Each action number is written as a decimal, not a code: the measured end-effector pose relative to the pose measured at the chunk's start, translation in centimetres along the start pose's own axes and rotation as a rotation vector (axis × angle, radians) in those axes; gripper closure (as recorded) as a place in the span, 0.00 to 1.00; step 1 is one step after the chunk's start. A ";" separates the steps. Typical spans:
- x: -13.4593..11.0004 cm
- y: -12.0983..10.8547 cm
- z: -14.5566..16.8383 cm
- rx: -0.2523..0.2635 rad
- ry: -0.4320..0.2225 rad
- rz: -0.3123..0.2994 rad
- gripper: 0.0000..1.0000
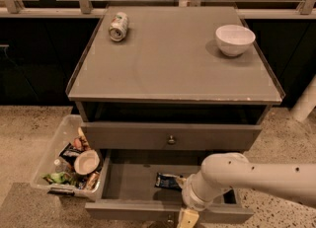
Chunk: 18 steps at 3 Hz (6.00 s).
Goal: Pick rxbar blueberry from middle drawer and place on counter
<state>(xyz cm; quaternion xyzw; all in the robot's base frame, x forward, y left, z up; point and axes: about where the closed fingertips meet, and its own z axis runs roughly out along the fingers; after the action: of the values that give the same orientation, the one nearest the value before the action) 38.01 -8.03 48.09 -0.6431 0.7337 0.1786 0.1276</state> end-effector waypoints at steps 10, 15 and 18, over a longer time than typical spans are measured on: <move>-2.6 -12.9 4.6 0.336 0.114 -0.097 0.00; -3.2 -15.0 3.3 0.395 0.128 -0.164 0.00; -3.2 -15.0 3.3 0.395 0.128 -0.164 0.41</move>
Offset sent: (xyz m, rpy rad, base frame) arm 0.0155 0.0092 0.0489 0.0447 -0.8179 -0.2614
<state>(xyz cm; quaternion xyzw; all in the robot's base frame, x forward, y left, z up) 53.12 -5.38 45.01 -0.6730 0.7064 -0.0208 0.2183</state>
